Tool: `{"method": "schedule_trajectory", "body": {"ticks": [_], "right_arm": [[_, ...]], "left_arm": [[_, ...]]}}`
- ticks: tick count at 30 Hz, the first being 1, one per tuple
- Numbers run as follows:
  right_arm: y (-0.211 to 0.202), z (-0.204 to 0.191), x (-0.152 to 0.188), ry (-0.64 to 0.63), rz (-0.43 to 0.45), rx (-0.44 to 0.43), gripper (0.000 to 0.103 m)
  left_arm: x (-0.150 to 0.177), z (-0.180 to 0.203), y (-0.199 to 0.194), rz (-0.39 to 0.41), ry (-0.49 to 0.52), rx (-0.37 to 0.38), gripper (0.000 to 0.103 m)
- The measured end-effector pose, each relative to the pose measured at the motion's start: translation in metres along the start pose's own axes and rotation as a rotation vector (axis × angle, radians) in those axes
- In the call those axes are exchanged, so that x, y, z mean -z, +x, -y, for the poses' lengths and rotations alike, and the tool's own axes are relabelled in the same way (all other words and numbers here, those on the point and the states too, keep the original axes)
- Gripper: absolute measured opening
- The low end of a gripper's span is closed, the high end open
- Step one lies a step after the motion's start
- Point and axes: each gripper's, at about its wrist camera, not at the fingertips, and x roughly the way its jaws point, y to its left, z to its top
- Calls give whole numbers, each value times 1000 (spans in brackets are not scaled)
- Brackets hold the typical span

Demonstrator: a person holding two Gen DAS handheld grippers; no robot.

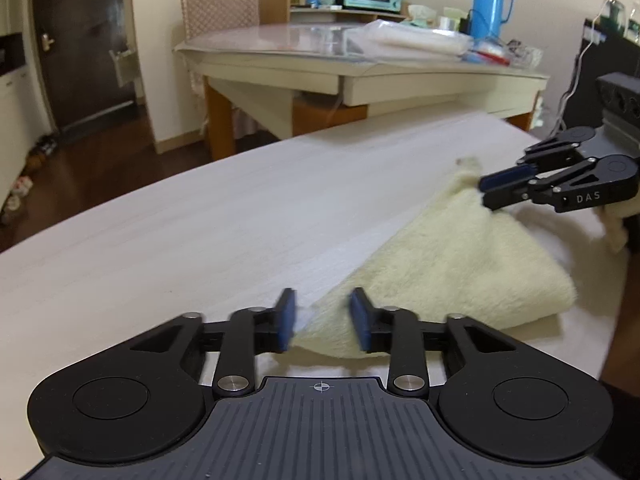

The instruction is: Fold towel

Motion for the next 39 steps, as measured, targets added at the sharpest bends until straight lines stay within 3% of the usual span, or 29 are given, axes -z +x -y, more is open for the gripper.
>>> {"method": "schedule_trajectory", "body": {"ticks": [3, 6, 9, 13, 16, 19, 26, 34, 39], "right_arm": [[-11, -4, -2, -37, 50, -4, 23], [-3, -6, -8, -88, 46, 13, 25], [13, -2, -7, -110, -13, 50, 23], [-2, 4, -10, -20, 40, 28, 23], [-5, 2, -12, -61, 41, 47, 24], [-8, 1, -14, -103, 42, 65, 29], [1, -6, -12, -181, -18, 78, 29], [-1, -2, -4, -157, -6, 78, 30], [-8, -5, 1, -133, -2, 94, 30]], "left_arm": [[-1, -2, 2, 2, 3, 1, 39], [-2, -1, 4, 6, 14, -10, 39], [-3, -1, 4, 9, 1, -17, 36], [-4, -1, -13, 49, -79, -17, 31], [3, 11, -25, 56, -99, -3, 29], [9, 21, -29, 63, -77, -46, 30], [7, 17, -37, 94, -132, -57, 29], [8, 13, -13, 53, -161, -48, 27], [0, 7, 0, 51, -110, -63, 23]]}}
